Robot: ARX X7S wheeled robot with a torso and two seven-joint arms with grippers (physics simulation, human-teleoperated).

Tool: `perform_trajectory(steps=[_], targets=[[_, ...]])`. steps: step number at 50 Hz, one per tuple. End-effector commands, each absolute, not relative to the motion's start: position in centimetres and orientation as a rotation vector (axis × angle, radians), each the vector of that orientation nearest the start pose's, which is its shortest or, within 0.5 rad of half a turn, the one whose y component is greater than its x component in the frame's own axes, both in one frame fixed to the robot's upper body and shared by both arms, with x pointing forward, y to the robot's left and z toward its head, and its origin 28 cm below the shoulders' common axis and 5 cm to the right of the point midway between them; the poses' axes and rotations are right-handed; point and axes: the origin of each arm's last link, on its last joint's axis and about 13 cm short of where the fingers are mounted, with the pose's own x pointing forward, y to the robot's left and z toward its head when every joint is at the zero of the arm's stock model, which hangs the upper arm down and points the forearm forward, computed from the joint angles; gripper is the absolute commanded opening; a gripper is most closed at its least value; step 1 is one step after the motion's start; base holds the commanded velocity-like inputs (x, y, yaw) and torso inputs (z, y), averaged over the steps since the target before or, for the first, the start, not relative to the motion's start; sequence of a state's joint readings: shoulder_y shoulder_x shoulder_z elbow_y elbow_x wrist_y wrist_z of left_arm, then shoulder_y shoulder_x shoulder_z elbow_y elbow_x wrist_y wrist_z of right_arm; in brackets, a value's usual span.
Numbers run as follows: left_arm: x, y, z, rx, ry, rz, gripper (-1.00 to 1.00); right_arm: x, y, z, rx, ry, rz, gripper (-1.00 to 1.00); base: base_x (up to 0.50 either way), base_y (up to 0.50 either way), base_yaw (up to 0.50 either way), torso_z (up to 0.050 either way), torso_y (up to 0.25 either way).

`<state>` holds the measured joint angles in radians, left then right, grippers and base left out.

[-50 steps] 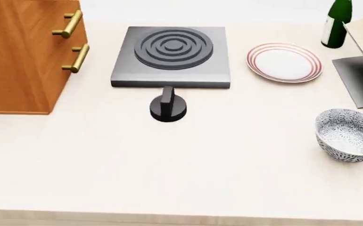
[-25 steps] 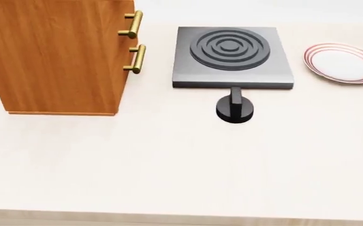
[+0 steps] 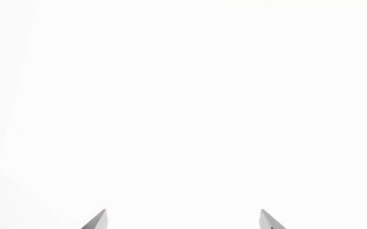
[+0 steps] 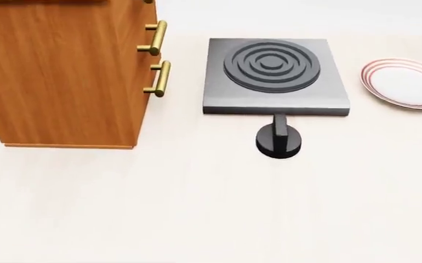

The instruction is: Put the bowl on the stove.

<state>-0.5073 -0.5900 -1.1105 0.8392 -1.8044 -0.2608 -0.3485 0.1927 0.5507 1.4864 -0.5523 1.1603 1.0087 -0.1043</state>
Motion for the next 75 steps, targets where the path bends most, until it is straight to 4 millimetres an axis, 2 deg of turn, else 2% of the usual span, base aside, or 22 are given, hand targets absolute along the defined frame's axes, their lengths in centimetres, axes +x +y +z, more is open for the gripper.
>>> perform_trajectory(steps=[1,63,70,72,75], targets=[[8.8,34.3,31.5,-0.667,-1.394,-0.253,1.0,8.6,-32.2,21.5,0.371,-0.599,-0.336,1.0,0.5,0.0,0.0,0.0,0.0],[9.0,34.3,31.3,-0.661,-1.382,-0.258,1.0,9.4,-31.8,20.3,0.358,-0.538,-0.323,1.0,0.5,-0.02,0.0,0.0,0.001],[9.2,34.2,31.1,-0.666,-1.372,-0.26,1.0,11.1,-31.5,21.0,0.274,-0.474,-0.272,1.0,0.21,-0.03,0.0,0.0,0.0],[9.3,34.2,31.1,-0.663,-1.366,-0.263,1.0,11.7,-31.6,21.8,0.243,-0.44,-0.251,1.0,0.0,0.0,0.0,0.0,0.0],[9.3,34.2,31.1,-0.659,-1.361,-0.263,1.0,13.1,-31.9,23.3,0.15,-0.301,-0.158,1.0,0.0,0.0,0.0,0.0,0.0]])
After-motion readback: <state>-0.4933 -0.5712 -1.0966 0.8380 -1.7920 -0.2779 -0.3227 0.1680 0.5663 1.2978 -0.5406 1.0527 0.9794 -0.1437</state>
